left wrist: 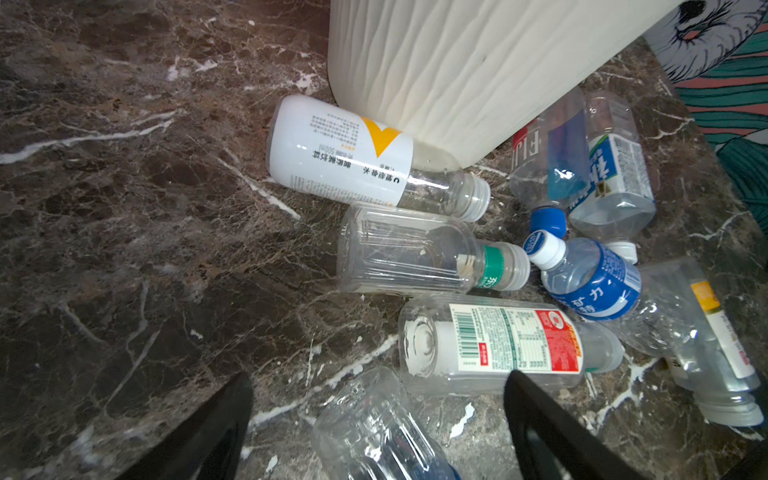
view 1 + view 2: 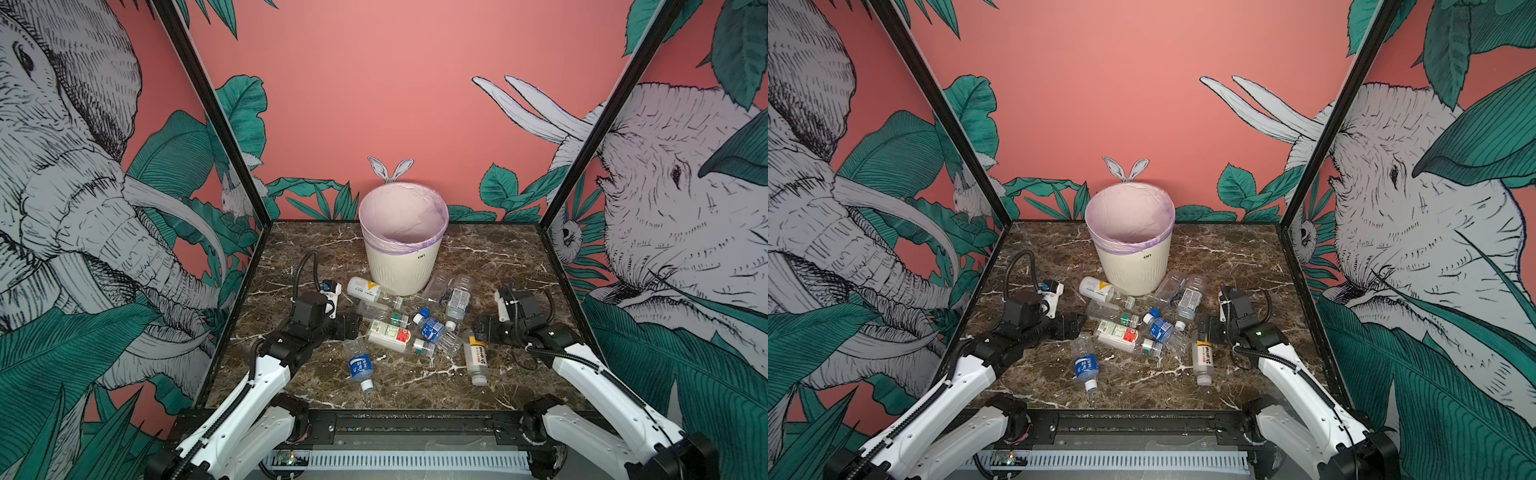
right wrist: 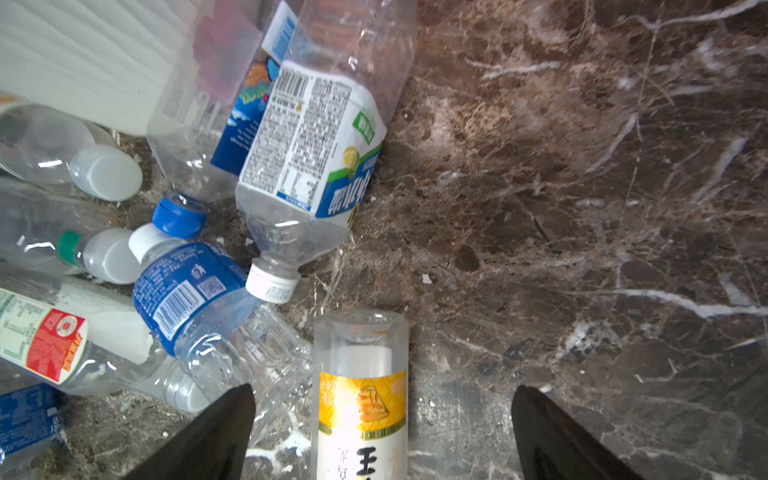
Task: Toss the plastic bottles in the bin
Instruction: 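Reach the right gripper down onto a yellow-labelled clear bottle standing upright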
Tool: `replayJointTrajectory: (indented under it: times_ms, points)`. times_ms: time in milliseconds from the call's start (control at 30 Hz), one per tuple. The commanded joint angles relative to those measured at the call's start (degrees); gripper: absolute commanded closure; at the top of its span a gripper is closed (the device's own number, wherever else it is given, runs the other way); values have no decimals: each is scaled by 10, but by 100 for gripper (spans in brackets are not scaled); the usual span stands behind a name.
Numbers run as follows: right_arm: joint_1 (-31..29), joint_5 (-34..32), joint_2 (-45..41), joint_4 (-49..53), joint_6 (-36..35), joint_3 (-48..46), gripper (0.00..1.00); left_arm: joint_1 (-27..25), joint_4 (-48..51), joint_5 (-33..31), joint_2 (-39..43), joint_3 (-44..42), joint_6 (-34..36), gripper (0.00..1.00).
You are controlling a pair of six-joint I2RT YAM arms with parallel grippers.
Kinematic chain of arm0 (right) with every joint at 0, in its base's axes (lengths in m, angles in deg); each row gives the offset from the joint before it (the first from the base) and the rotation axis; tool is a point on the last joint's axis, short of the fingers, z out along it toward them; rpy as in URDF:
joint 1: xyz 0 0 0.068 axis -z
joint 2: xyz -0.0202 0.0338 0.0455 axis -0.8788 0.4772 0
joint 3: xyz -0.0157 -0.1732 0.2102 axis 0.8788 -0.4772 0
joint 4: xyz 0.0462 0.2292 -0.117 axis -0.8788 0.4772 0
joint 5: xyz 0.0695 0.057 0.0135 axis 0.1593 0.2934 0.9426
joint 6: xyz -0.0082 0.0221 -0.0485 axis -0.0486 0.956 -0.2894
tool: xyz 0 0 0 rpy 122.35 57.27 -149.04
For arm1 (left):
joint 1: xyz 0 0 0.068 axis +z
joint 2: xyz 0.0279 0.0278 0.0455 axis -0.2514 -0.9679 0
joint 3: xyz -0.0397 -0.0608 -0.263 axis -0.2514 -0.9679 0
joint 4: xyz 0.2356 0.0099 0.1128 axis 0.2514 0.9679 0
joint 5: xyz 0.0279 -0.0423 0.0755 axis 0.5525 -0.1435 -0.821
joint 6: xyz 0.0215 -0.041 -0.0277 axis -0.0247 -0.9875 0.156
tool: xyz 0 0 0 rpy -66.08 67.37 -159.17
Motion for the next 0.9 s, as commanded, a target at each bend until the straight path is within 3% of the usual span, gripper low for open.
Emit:
replayJointTrajectory:
  times_ms: [0, 500, 867]
  points:
    - [-13, -12, 1, 53, 12, 22, 1, 0, 5, -6, 4, -23, -13, 5]
    - [-51, 17, 90, 138, 0, 63, 2, 0, -15, -39, -14, -67, 6, 5]
    - [-72, 31, 151, 98, 11, 46, 3, 0, -21, -43, -13, -74, 6, 6]
